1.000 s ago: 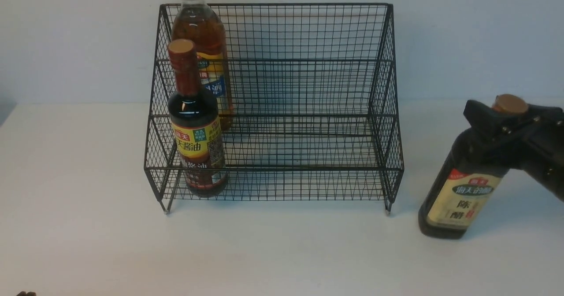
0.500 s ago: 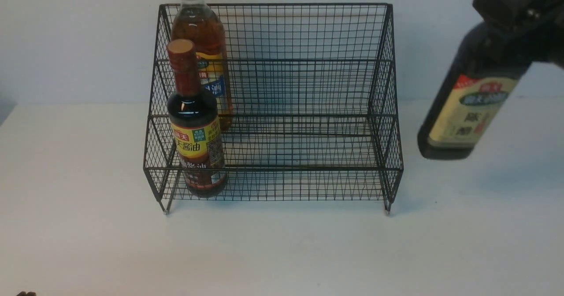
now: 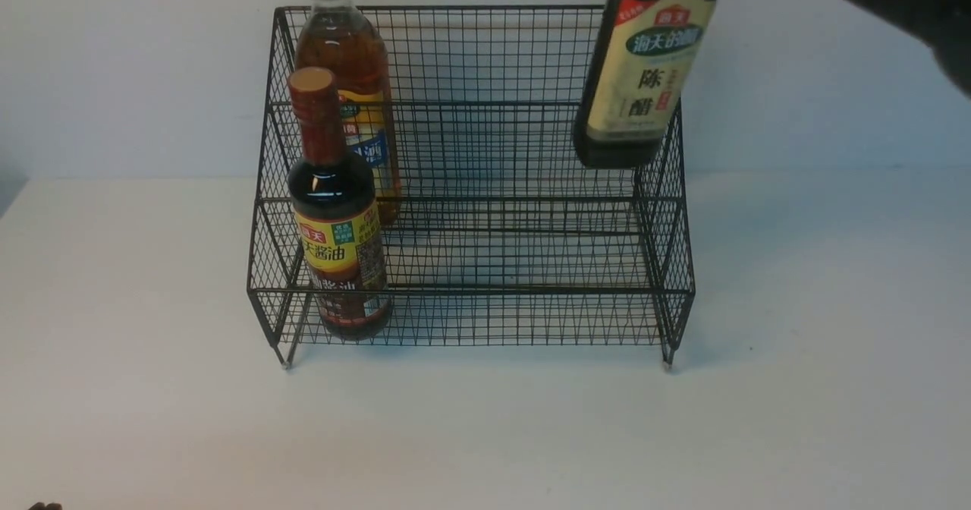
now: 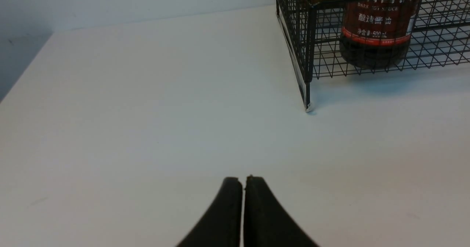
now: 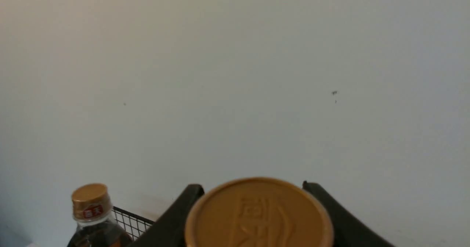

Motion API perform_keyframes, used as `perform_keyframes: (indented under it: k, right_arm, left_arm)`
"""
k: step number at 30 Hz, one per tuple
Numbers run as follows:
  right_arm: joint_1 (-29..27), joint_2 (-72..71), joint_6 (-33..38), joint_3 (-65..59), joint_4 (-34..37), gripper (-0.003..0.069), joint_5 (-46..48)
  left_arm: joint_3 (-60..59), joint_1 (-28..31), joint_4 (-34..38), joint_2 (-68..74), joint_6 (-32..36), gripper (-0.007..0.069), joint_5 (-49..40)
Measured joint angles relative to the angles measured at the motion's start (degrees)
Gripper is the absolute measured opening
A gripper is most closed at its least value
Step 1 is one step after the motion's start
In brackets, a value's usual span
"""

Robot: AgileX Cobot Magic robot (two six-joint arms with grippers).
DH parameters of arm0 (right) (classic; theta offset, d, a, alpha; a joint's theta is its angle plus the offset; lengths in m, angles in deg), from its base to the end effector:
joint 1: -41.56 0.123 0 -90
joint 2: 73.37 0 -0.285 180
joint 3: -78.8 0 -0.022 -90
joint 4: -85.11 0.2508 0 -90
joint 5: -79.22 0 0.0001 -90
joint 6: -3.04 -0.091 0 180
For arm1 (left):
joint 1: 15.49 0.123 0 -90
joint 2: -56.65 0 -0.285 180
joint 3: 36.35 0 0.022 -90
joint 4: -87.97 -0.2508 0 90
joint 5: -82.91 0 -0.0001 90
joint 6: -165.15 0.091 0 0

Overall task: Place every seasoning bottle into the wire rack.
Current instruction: Use the right arm to put the condiment bottle back on the shelf

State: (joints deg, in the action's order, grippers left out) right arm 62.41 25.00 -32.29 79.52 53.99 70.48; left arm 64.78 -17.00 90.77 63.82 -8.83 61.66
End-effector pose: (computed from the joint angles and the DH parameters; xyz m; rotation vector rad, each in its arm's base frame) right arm 0.3561 0.1432 0.3931 -0.2872 1.5619 0.4082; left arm 0.0527 -0.0030 0.1707 0.0925 1.8698 0.0063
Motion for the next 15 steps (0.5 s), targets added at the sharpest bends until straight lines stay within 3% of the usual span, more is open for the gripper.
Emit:
perform_keyframes:
  k: [15]
  right_arm:
    - [0.0, 9.8, -0.7, 5.7, 5.7, 0.0314, 3.0]
  left_arm:
    - [0.0, 0.0, 0.0, 0.0, 0.0, -0.0005, 0.0]
